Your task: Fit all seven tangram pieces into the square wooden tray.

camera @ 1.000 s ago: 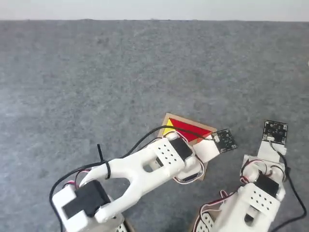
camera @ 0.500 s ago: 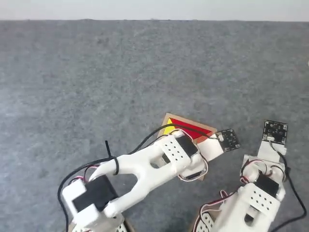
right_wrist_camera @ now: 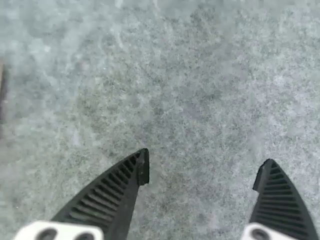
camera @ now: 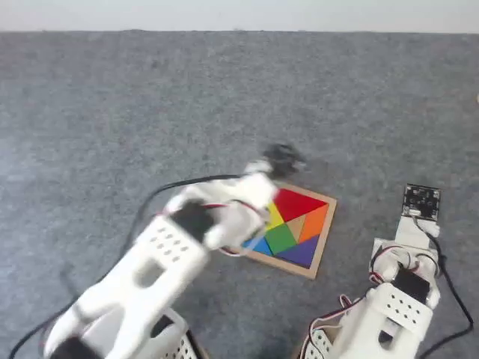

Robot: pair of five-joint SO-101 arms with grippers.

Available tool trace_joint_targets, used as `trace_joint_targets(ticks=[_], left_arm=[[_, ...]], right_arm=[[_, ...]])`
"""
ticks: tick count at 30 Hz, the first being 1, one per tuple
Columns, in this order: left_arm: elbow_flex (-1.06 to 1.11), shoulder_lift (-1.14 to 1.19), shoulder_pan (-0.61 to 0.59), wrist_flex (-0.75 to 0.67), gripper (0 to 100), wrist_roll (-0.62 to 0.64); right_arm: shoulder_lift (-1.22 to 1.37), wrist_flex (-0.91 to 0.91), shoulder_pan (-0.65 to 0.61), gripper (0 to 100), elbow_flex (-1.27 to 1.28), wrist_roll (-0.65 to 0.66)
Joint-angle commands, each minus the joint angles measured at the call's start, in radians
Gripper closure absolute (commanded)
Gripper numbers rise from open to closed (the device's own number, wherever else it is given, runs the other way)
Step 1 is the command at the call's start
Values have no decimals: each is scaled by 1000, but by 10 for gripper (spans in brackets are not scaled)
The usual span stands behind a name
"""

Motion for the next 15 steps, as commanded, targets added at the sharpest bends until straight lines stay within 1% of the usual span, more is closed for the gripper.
trace_joint_targets(ticks=[1,7,9,11,13,15], left_arm=[[239,-341,-239,-133,934,52],[532,-763,-605,-152,931,51],[613,-905,-692,-150,931,51],[697,-1037,-741,-146,931,51],[783,-1165,-764,-146,931,52],[843,-1214,-775,-157,931,51]], right_arm=[[-19,-10,-48,705,-32,28],[-19,-10,-120,964,-41,29],[-19,-8,-148,984,-51,29],[-19,10,-191,980,-58,29],[-19,56,-242,982,-80,29],[-19,107,-275,982,-107,28]])
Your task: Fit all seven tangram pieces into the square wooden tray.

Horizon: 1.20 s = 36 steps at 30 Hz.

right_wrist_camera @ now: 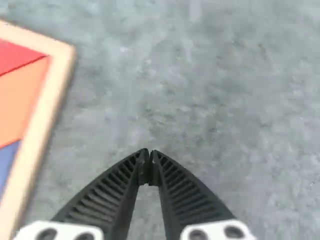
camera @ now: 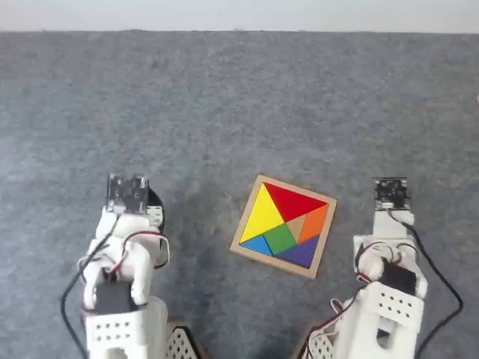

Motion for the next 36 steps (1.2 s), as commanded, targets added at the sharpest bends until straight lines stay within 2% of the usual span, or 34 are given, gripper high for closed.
trace_joint_targets(ticks=[1,6,13,16,28,31,34,36], left_arm=[[99,-160,-34,-35,931,9],[102,-118,-35,-63,931,11],[102,-118,-37,8,931,11],[102,-118,-41,29,931,11],[102,-114,-34,37,931,12],[102,-114,-38,126,931,14],[102,-120,-38,313,931,12],[101,-133,-38,308,932,14]], right_arm=[[-21,102,-85,982,-117,11],[-176,229,-156,983,-180,-68],[-627,344,-142,983,34,52],[-570,340,-142,983,58,95],[-601,209,-147,980,170,103],[-601,211,-145,979,170,103],[-601,209,-145,979,170,103],[-601,209,-143,979,170,103]])
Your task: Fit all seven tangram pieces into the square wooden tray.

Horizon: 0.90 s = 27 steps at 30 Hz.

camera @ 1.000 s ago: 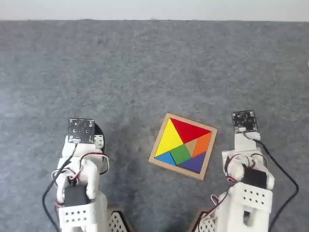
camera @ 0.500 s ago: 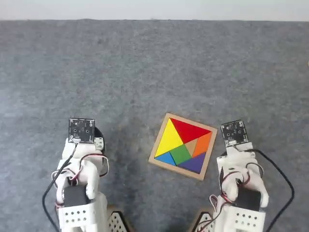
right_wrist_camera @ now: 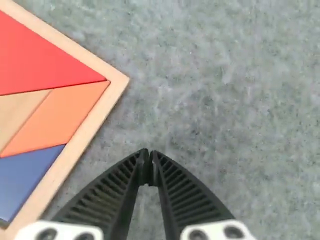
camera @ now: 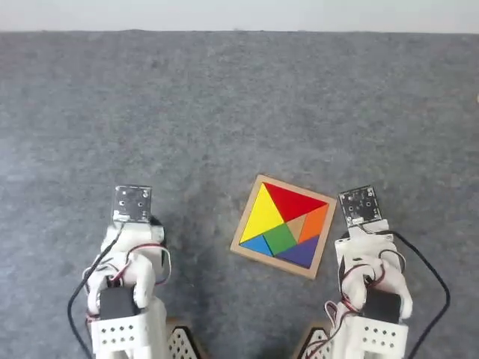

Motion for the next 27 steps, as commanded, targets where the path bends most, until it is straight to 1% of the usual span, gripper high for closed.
trace_joint_targets(ticks=[1,3,27], left_arm=[[-8,-20,-5,92,932,11],[-8,-28,-6,121,932,11],[-8,-29,-6,118,932,11]], right_arm=[[-15,-21,13,979,17,9],[-15,-22,13,979,17,9],[-15,-24,15,979,17,11]])
